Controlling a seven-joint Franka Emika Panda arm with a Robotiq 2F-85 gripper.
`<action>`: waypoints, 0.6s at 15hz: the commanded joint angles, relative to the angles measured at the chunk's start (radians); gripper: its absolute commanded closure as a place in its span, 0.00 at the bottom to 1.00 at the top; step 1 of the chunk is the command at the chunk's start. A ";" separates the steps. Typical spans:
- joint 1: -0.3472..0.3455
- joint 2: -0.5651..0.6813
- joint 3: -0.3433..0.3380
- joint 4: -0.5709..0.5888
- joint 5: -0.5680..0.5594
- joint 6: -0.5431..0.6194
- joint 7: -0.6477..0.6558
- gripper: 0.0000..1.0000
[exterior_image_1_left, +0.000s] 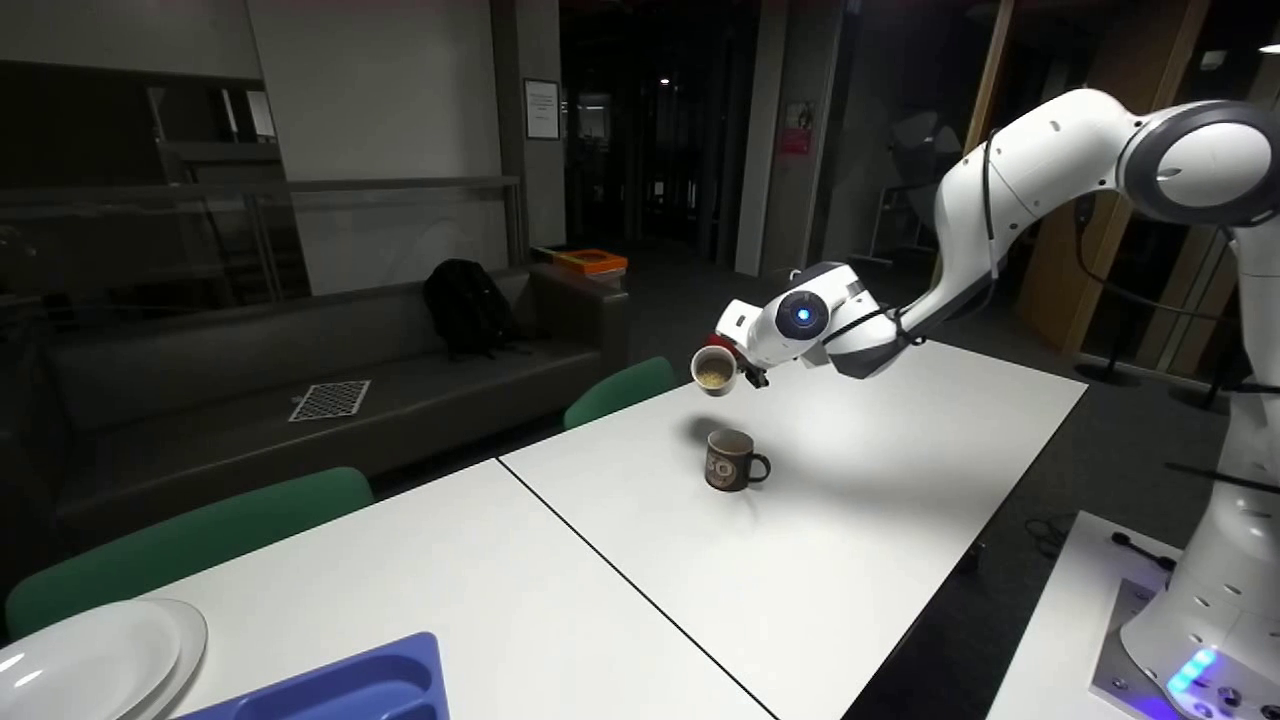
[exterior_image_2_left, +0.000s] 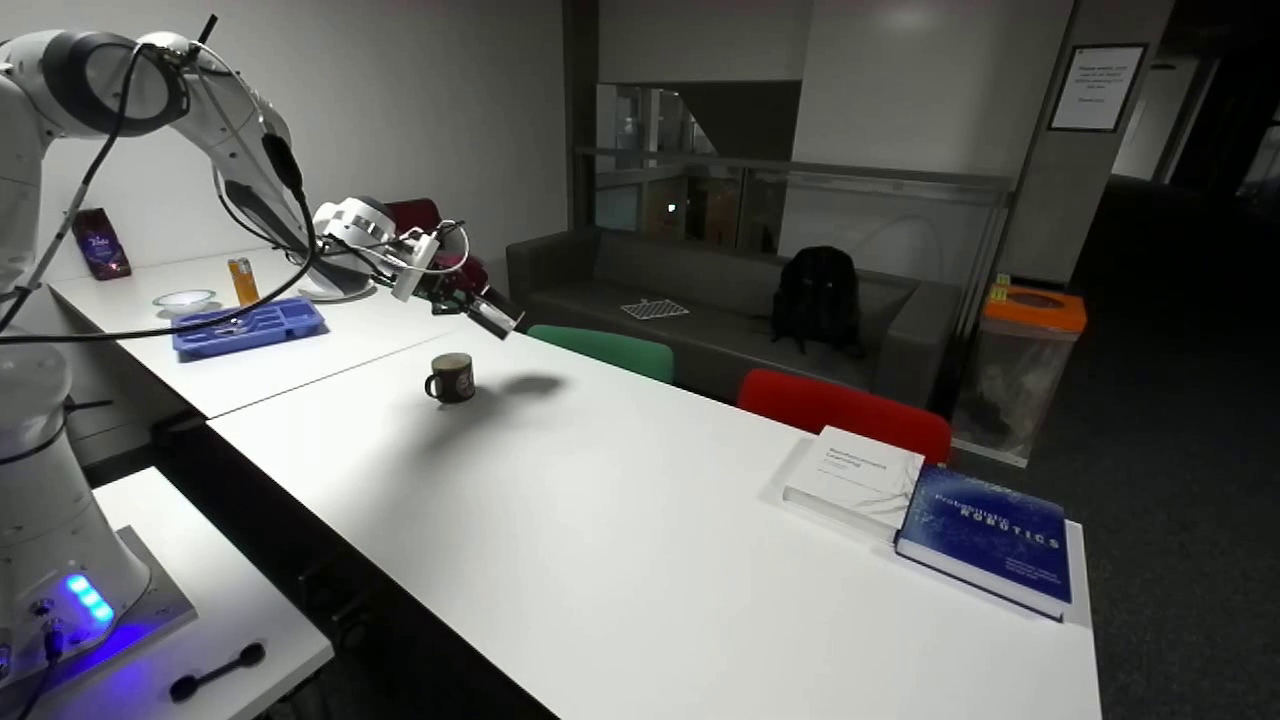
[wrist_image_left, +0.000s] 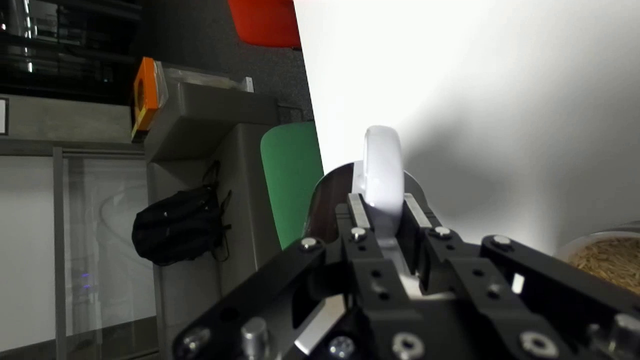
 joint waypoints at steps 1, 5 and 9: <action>-0.052 -0.048 0.072 -0.035 -0.081 -0.050 0.024 0.95; -0.081 -0.051 0.102 -0.052 -0.129 -0.048 0.025 0.95; -0.098 -0.050 0.116 -0.065 -0.177 -0.063 0.022 0.95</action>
